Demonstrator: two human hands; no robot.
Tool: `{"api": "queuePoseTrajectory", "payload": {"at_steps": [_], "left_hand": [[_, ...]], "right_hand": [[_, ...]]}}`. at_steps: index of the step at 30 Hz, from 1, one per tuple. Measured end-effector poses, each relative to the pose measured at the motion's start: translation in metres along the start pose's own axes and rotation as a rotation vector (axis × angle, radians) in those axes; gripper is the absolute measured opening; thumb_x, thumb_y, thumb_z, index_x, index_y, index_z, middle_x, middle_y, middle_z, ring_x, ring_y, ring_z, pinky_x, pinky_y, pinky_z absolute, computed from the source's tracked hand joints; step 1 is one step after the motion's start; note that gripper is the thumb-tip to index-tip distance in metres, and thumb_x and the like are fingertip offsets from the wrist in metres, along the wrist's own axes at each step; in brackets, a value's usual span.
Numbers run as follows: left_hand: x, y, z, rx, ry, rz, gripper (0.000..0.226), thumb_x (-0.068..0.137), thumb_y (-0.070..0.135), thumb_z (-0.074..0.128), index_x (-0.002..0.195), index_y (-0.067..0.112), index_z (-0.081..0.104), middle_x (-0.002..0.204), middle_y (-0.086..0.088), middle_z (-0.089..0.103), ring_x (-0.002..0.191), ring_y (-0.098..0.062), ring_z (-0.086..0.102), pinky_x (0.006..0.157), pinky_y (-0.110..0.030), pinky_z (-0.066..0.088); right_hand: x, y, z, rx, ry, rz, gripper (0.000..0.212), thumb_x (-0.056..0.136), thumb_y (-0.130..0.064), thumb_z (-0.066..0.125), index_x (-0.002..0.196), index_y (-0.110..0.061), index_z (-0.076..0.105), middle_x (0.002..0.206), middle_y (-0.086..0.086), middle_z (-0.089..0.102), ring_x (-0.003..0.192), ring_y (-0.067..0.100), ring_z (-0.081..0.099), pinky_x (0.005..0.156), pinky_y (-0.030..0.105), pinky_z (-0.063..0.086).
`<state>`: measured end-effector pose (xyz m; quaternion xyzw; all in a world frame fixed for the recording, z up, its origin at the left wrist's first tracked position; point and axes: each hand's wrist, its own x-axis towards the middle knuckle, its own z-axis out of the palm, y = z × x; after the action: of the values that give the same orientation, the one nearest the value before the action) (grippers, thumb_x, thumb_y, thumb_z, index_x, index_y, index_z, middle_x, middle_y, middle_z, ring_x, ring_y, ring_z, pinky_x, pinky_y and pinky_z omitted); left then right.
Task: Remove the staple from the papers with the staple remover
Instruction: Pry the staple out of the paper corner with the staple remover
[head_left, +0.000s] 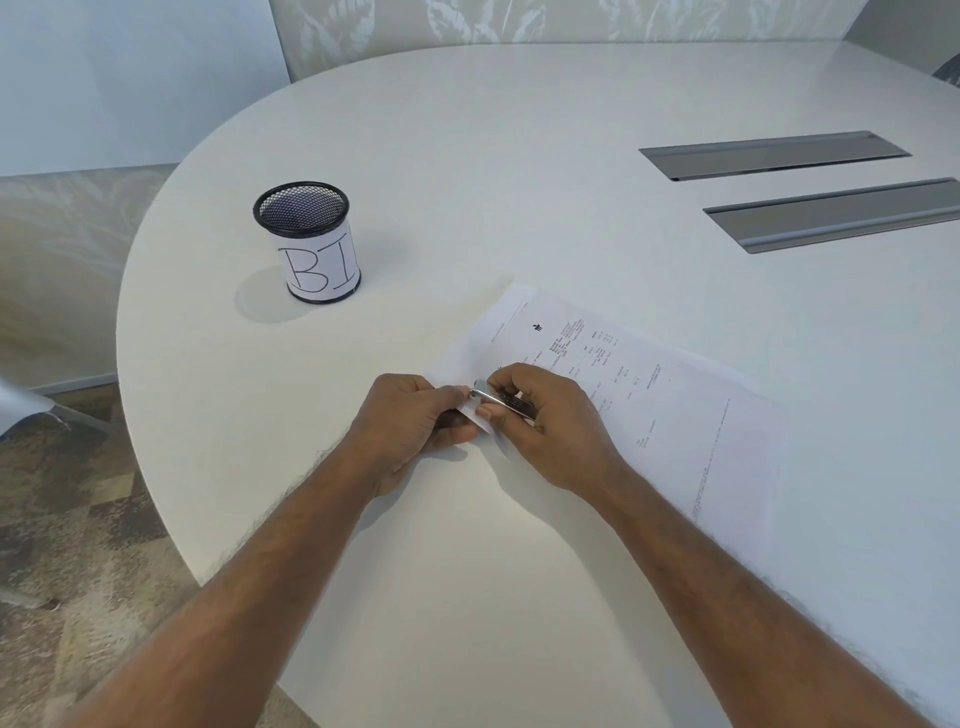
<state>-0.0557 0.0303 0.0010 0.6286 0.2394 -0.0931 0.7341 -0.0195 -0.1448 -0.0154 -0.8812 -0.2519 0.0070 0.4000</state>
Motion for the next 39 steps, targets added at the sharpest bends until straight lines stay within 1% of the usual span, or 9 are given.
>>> {"api": "queuePoseTrajectory", "payload": {"at_steps": [3,8,13,16,20,25,30,36,39], "left_hand": [[-0.002,-0.001,0.001,0.025,0.029,0.011,0.02,0.088,0.009,0.071,0.074,0.002,0.059,0.081,-0.025,0.068,0.048,-0.017,0.07,0.052,-0.027,0.06],[-0.002,0.001,0.0,0.009,0.012,0.0,0.024,0.089,0.011,0.071,0.071,0.006,0.056,0.08,-0.023,0.069,0.046,-0.016,0.068,0.046,-0.023,0.055],[0.002,0.003,-0.002,-0.037,-0.004,-0.023,0.026,0.089,0.01,0.071,0.07,0.008,0.052,0.078,-0.018,0.072,0.052,-0.02,0.069,0.052,-0.024,0.059],[0.003,0.003,-0.002,-0.035,-0.017,-0.033,0.024,0.089,0.011,0.071,0.071,0.007,0.055,0.078,-0.016,0.075,0.06,-0.023,0.07,0.054,-0.025,0.059],[0.003,0.003,-0.001,-0.04,-0.025,-0.04,0.023,0.089,0.012,0.071,0.072,0.007,0.056,0.075,-0.017,0.075,0.054,-0.02,0.069,0.05,-0.023,0.058],[0.002,0.005,0.0,-0.033,-0.02,-0.047,0.024,0.09,0.013,0.07,0.073,0.008,0.053,0.073,-0.018,0.076,0.064,-0.025,0.067,0.053,-0.023,0.059],[0.001,0.006,0.002,-0.029,-0.009,-0.046,0.022,0.092,0.012,0.068,0.075,0.008,0.054,0.062,-0.012,0.074,0.053,-0.018,0.063,0.048,-0.019,0.055],[0.0,0.009,0.003,-0.031,-0.021,-0.068,0.016,0.092,0.011,0.067,0.081,0.006,0.057,0.058,-0.01,0.073,0.051,-0.016,0.061,0.045,-0.018,0.053],[-0.001,0.009,0.005,-0.033,-0.012,-0.063,0.012,0.092,0.01,0.067,0.086,0.002,0.059,0.059,-0.011,0.072,0.046,-0.013,0.063,0.043,-0.018,0.052]], "right_hand": [[-0.001,0.0,0.002,-0.008,0.012,-0.038,0.012,0.091,-0.041,0.064,0.09,-0.029,0.061,0.081,-0.016,0.06,0.068,0.001,0.053,0.062,0.02,0.037],[-0.002,0.002,0.004,-0.01,0.047,-0.073,0.013,0.092,-0.037,0.064,0.097,-0.025,0.064,0.088,-0.014,0.064,0.074,0.006,0.056,0.064,0.024,0.044],[-0.002,0.005,0.004,0.056,0.07,-0.067,0.007,0.09,-0.03,0.065,0.096,-0.026,0.064,0.084,-0.018,0.062,0.073,0.003,0.056,0.065,0.021,0.042],[-0.001,0.005,0.002,0.11,0.076,-0.033,0.007,0.09,-0.03,0.066,0.095,-0.026,0.065,0.085,-0.014,0.067,0.071,0.004,0.058,0.064,0.021,0.044],[0.0,0.004,0.0,0.233,0.045,0.036,0.009,0.089,-0.034,0.067,0.091,-0.025,0.065,0.08,-0.012,0.067,0.065,0.003,0.055,0.062,0.022,0.043],[0.004,0.006,-0.003,0.323,0.015,0.094,0.007,0.088,-0.031,0.069,0.085,-0.026,0.066,0.068,-0.019,0.06,0.055,-0.001,0.048,0.055,0.013,0.036],[0.006,0.005,-0.002,0.372,0.013,0.111,0.005,0.087,-0.032,0.068,0.083,-0.031,0.066,0.067,-0.019,0.059,0.051,-0.001,0.046,0.05,0.011,0.035],[0.008,0.007,-0.001,0.403,0.014,0.135,0.018,0.083,-0.041,0.067,0.087,-0.023,0.068,0.074,-0.012,0.062,0.054,0.003,0.045,0.053,0.022,0.038],[0.006,0.007,0.0,0.403,0.03,0.119,0.015,0.084,-0.04,0.066,0.089,-0.026,0.068,0.079,-0.009,0.066,0.058,0.003,0.051,0.057,0.025,0.043]]}}
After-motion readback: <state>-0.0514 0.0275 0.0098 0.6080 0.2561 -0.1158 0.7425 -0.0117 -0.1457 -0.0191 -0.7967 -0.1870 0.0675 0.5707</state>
